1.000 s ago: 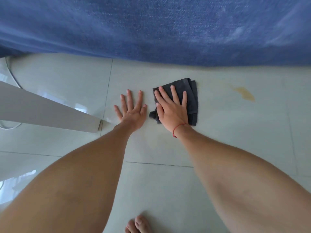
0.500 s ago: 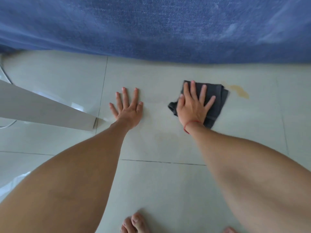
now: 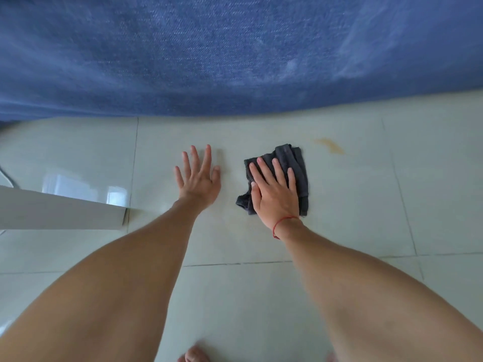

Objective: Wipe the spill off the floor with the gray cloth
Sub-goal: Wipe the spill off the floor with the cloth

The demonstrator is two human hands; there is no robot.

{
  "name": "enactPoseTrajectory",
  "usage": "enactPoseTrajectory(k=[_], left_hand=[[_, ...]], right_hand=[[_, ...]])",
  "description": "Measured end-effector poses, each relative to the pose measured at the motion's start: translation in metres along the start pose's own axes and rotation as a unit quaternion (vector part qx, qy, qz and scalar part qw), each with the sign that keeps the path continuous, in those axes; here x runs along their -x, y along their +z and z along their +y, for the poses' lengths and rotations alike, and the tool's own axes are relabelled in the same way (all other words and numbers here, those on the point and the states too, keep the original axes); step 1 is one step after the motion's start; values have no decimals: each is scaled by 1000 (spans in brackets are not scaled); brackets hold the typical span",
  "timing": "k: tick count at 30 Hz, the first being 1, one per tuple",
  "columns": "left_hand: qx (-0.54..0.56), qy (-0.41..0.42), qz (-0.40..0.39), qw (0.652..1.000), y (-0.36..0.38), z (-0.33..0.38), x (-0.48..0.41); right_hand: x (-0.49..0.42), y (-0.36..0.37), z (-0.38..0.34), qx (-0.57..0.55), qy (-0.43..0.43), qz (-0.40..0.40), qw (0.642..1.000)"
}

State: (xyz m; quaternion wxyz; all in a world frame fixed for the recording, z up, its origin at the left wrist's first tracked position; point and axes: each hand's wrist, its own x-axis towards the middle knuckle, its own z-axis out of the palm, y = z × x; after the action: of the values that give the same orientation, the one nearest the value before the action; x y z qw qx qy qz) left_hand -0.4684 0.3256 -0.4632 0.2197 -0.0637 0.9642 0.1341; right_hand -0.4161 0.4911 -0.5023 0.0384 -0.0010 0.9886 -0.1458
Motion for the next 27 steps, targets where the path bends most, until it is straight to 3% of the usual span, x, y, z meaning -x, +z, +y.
enactPoseTrajectory(k=[2, 5, 9, 15, 19, 23, 27], left_hand=[[-5, 49, -18, 999, 8, 29, 1], [0, 51, -58, 997, 26, 53, 3], [-20, 33, -73, 997, 34, 56, 2], [-27, 31, -69, 997, 38, 56, 1], [-32, 34, -67, 997, 38, 58, 0], [-33, 30, -78, 996, 36, 59, 0], [-33, 37, -85, 995, 33, 58, 3]], right_hand=[[19, -6, 29, 1, 72, 18, 997], [51, -19, 70, -9, 180, 27, 983], [49, -28, 92, -20, 222, 19, 975], [-26, -31, 90, -45, 305, 48, 950], [-57, -26, 66, -43, 258, 33, 965], [-33, -13, 29, -33, 131, 16, 991], [21, -13, 42, -26, 10, 0, 1000]])
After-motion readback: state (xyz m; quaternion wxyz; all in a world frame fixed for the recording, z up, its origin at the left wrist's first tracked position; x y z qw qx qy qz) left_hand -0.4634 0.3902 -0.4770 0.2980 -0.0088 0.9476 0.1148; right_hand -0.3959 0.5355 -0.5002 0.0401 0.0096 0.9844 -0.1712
